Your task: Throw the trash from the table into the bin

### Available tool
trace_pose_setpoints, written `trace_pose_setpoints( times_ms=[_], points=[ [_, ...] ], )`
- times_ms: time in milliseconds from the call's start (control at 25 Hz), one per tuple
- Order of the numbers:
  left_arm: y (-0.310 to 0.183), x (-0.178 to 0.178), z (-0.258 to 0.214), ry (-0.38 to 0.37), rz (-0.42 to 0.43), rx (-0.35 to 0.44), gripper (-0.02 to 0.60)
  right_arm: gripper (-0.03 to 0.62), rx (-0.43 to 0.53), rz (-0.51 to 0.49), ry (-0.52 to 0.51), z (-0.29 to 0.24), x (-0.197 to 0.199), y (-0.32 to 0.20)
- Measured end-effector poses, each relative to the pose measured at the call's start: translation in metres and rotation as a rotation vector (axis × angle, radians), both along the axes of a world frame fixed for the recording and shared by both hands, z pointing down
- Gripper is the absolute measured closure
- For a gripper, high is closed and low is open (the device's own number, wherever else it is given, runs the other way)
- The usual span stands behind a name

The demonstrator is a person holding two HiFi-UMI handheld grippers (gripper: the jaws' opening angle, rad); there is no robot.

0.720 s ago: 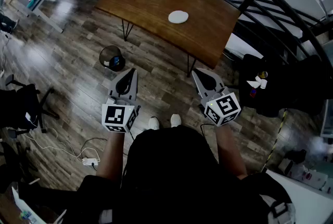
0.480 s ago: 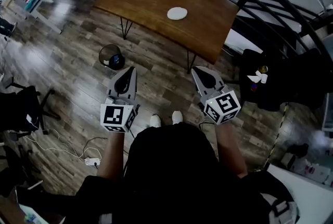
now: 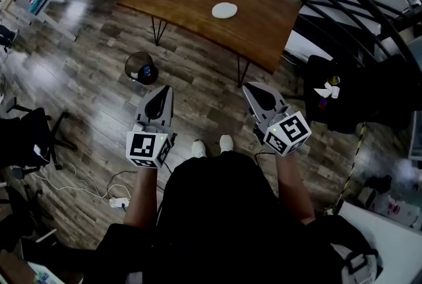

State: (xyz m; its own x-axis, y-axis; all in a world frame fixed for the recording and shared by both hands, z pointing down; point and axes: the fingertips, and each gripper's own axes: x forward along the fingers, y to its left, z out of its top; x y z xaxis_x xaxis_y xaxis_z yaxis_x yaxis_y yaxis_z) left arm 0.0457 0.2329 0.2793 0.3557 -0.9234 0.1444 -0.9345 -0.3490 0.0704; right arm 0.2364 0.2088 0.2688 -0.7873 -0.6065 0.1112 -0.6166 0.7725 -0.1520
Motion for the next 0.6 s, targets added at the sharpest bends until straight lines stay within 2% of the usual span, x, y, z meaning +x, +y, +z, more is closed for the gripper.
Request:
trace_pose_setpoints(
  times_ms=[120, 320, 480, 600],
  points=[
    [0.004, 0.003, 0.003, -0.013, 0.039, -0.010, 0.571, 0.580, 0.026, -0.069, -0.023, -0.005, -0.012, 0.012],
    [0.010, -0.010, 0.009, -0.006, 0.061, -0.015, 0.571, 0.580, 0.030, -0.010, -0.041, 0.000, -0.017, 0.014],
    [0.015, -0.030, 0.009, -0.007, 0.031, 0.002, 0.571, 0.580, 0.021, 0.033, 0.005, 0.008, -0.019, 0.018],
    [0.017, -0.045, 0.010, -0.019, 0.003, 0.016, 0.571, 0.580, -0.005, 0.071, 0.000, 0.012, -0.018, 0.017]
  ],
)
